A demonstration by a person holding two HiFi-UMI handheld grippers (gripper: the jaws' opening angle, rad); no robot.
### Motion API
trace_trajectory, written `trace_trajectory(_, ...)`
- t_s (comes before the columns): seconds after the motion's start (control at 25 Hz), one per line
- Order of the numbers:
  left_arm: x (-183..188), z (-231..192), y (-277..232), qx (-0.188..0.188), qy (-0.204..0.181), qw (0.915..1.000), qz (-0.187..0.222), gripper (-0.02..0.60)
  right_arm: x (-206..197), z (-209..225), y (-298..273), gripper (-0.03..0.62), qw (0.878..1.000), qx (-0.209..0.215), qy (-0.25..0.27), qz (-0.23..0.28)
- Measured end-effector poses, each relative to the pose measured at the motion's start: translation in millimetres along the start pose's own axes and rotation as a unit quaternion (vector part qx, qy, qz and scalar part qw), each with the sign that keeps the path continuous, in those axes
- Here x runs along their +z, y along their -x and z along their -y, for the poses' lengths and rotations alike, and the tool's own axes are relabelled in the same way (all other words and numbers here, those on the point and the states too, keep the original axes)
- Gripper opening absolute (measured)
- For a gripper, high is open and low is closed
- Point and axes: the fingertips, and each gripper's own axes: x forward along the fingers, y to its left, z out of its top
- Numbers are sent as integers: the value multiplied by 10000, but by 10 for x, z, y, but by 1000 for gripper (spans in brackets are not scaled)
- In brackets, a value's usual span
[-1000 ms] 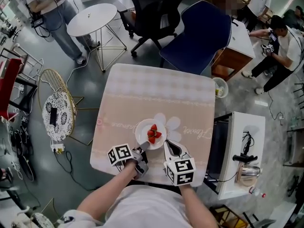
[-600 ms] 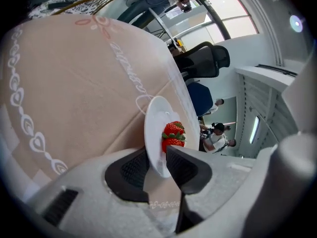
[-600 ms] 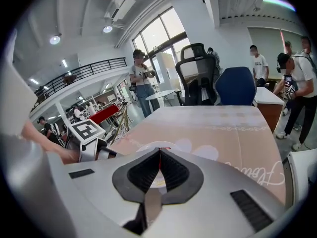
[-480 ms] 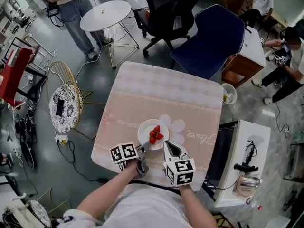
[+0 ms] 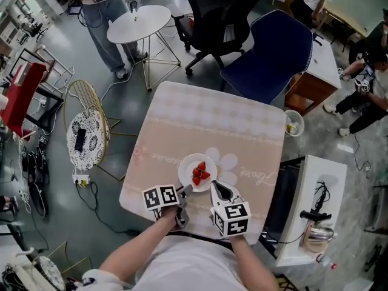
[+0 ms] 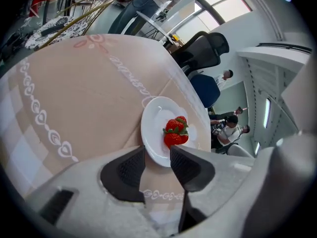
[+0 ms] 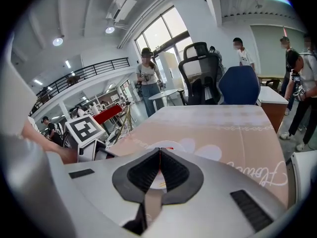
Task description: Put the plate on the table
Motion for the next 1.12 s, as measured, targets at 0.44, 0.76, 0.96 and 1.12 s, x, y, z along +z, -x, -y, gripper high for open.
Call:
trace_trajectory(0.44,39,236,380,-827,-893,9925,119,150,-41,-341,140,5,9989,-406,-96,222)
trace_trajectory(0.76,-73,444,808,-1495,-1563,9759,292,149,-83,-668,355,5,9964,-696,-53,484)
trace_trajectory(0.96,-224,518,1061,-1606,-2271,9599,339,143,-126,-898,515,5,9943,-849,-73,645)
trace_trajectory(1.12,-294,548,1239,-1564,-2924,9423,457,109,-116,-1078,613,5,9927,-922,-38,781)
